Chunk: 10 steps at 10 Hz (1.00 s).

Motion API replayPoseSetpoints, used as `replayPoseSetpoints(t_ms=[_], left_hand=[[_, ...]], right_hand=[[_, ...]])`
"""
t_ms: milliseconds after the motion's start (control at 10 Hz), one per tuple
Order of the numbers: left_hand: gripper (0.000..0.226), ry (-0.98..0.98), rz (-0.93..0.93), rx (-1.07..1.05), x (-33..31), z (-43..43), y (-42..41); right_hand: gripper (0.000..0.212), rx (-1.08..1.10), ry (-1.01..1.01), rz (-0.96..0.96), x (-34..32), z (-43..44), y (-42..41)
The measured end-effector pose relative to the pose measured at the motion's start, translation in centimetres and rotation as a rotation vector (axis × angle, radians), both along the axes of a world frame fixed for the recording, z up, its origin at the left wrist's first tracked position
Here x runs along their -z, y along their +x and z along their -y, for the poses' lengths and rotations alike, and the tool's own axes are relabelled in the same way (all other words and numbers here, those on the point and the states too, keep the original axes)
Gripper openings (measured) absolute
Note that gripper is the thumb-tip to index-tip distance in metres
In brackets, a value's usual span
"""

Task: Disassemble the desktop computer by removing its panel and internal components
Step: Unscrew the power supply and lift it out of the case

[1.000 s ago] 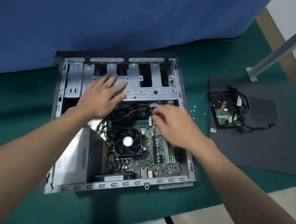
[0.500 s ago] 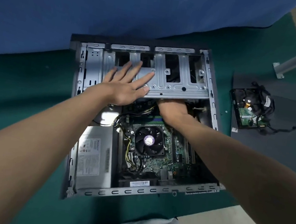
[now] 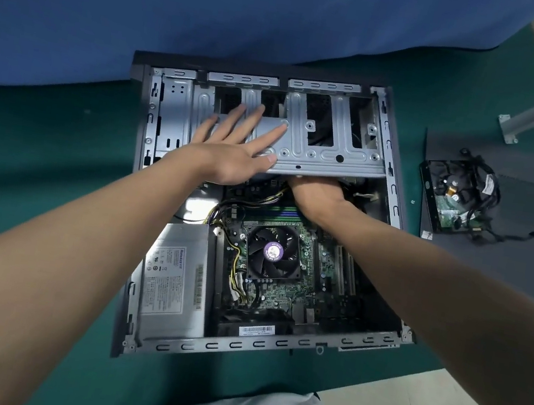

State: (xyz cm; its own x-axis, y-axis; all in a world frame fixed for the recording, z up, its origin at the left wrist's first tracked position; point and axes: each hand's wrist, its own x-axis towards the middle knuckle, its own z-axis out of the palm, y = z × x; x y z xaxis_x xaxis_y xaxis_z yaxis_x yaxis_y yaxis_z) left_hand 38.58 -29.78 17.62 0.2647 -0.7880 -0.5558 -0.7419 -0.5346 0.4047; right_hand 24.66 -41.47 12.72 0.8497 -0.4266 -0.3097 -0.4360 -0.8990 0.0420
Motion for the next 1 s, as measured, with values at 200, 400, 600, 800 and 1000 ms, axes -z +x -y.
replayPoseSetpoints(t_ms=[200, 400, 600, 800, 1000], left_hand=[[0.049, 0.001, 0.002, -0.010, -0.1, 0.0, -0.1], [0.049, 0.005, -0.005, -0.014, -0.2, 0.0, -0.2], [0.049, -0.006, -0.006, -0.031, -0.3, 0.0, -0.3], [0.049, -0.010, -0.012, -0.037, -0.2, 0.0, -0.3], [0.049, -0.012, 0.006, -0.033, 0.0, 0.1, -0.2]], right_hand=[[0.043, -0.051, 0.101, -0.039, 0.0, 0.3, -0.1], [0.046, -0.236, 0.194, -0.119, 0.2, 2.6, -1.2], [0.023, -0.162, 0.358, -0.281, 0.0, 2.8, -0.8], [0.031, 0.221, 0.393, -0.241, -1.3, 1.0, -0.5], [0.030, 0.014, 0.382, -0.208, -0.6, 3.1, -0.4]])
